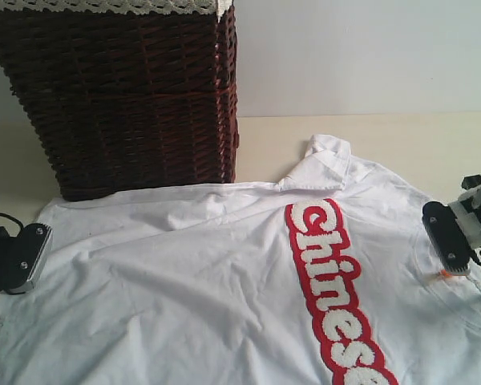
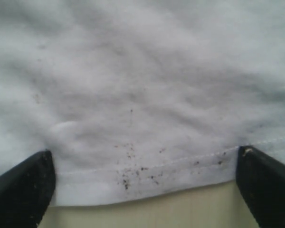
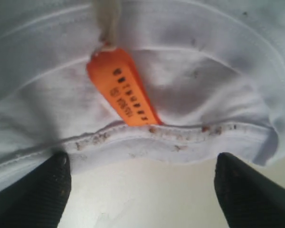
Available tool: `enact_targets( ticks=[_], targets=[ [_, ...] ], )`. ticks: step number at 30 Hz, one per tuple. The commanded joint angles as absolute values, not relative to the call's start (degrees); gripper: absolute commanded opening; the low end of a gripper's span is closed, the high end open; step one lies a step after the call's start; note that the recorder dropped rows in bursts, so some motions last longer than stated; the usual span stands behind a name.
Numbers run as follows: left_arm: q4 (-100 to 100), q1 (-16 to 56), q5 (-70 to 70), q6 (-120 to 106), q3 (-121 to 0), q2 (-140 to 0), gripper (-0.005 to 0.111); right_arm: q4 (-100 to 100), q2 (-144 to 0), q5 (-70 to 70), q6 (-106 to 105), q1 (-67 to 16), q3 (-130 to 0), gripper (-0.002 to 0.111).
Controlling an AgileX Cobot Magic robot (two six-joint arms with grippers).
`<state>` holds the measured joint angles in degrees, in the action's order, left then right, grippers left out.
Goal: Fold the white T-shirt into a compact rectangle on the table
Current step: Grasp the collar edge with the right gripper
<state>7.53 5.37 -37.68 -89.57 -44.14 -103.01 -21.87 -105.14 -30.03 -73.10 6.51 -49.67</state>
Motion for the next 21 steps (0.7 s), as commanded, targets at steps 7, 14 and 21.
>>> enact_targets(
  ticks=[7,14,21],
  targets=[
    [8.4,5.3,-36.5,-89.2,-43.4,-105.4,0.105,-21.9,-105.9,-34.8,-72.8,6.7,-49.5,0.077],
    [8.4,5.3,-36.5,-89.2,-43.4,-105.4,0.105,-21.9,-103.5,-38.1,-65.9,6.6,-49.5,0.071],
    [8.4,5.3,-36.5,-89.2,-43.4,-105.4,0.105,-20.6,-98.6,-35.3,-65.9,4.5,-49.5,0.077]
  ],
)
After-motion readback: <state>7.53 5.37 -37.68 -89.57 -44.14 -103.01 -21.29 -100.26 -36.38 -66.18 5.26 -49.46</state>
